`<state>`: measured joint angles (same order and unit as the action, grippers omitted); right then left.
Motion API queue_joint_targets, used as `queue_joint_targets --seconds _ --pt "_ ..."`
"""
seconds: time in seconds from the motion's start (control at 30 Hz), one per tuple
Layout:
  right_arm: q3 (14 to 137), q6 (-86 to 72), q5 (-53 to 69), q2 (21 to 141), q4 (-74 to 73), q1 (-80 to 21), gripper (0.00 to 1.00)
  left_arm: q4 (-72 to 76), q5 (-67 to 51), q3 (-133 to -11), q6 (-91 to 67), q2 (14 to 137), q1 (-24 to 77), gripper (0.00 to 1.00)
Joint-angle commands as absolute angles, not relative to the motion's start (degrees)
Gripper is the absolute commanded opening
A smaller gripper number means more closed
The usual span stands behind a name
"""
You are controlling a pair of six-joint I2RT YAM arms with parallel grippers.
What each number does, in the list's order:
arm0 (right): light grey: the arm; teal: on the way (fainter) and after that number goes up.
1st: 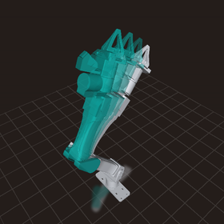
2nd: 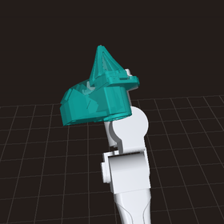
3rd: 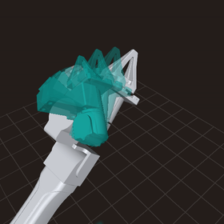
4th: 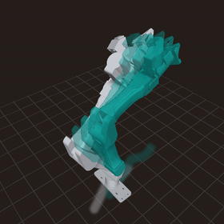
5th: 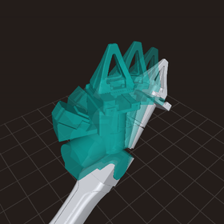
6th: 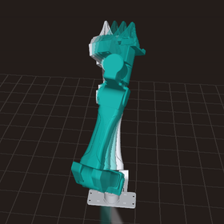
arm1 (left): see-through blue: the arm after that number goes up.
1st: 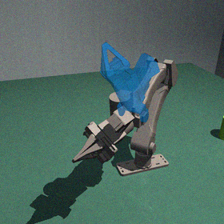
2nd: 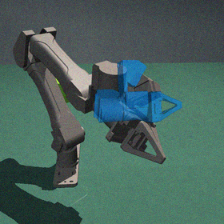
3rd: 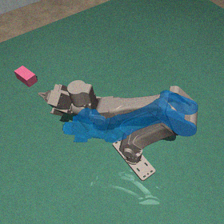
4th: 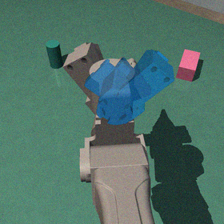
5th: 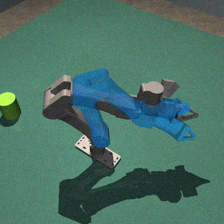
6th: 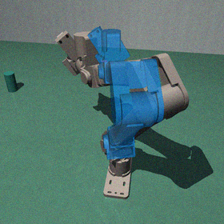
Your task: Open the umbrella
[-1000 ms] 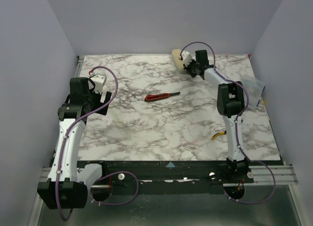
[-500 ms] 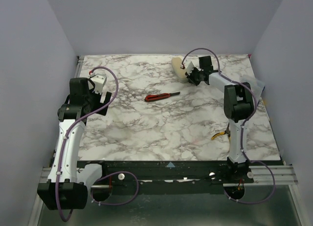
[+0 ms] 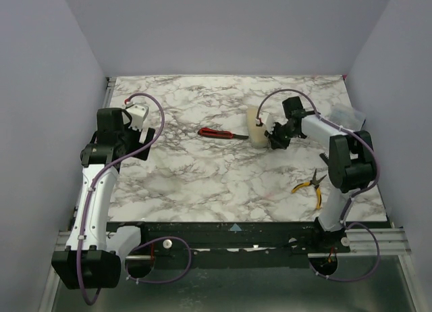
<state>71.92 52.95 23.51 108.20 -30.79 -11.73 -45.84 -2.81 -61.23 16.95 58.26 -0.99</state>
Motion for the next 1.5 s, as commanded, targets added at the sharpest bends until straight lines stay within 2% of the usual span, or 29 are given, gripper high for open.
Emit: queue_joint_targets --seconds 0.0,0.03,0.07,0.23,0.27,0.43,0.57,0.73,0.93,1.2,1.47 --pt "67.71 56.59 31.1 102.61 -47.16 -15.06 0.0 -44.22 -6.0 -61.23 17.33 59.44 -0.7 0.98" --pt "66.52 56.34 31.93 101.26 -48.39 -16.56 0.01 -44.2 -6.27 -61.46 17.31 59.74 -0.7 0.98" --pt "65.17 56.1 32.57 100.05 -48.95 -18.6 0.05 -44.21 -6.66 -61.81 17.31 60.04 -0.65 0.98" --pt "65.14 55.95 38.65 94.71 -51.13 -25.45 0.53 -45.19 -8.58 -63.66 17.4 60.87 -0.6 0.98" --pt "66.6 56.25 39.2 94.47 -52.19 -25.49 0.59 -45.57 -9.04 -64.08 17.41 60.91 -0.61 0.98" --pt "80.51 60.92 36.44 97.7 -63.65 -23.57 0.66 -46.58 -10.84 -64.17 18.36 59.45 -0.54 0.98" --pt "89.0 63.5 32.69 101.42 -65.37 -18.7 0.84 -46.97 -12.58 -63.02 20.2 57.79 -0.61 0.98" --pt "93.11 79.87 23.88 106.26 -61.91 -11.37 0.88 -47.37 -18.26 -61.13 24.17 54.15 -0.6 0.98" --pt "90.83 92.75 14.92 111.8 -52.15 -10.28 0.88 -47.84 -21.35 -61.93 25.75 53.7 -0.52 0.98" --pt "94.28 96.58 20.25 118.81 -54.09 -10.37 0.88 -45.21 -21.23 -60.17 23.46 50.98 -0.47 0.98" --pt "78.89 94.4 24.92 109.22 -51.22 -14.65 0.88 -33.04 -26.21 -51.87 20.06 43.26 -0.44 0.98"
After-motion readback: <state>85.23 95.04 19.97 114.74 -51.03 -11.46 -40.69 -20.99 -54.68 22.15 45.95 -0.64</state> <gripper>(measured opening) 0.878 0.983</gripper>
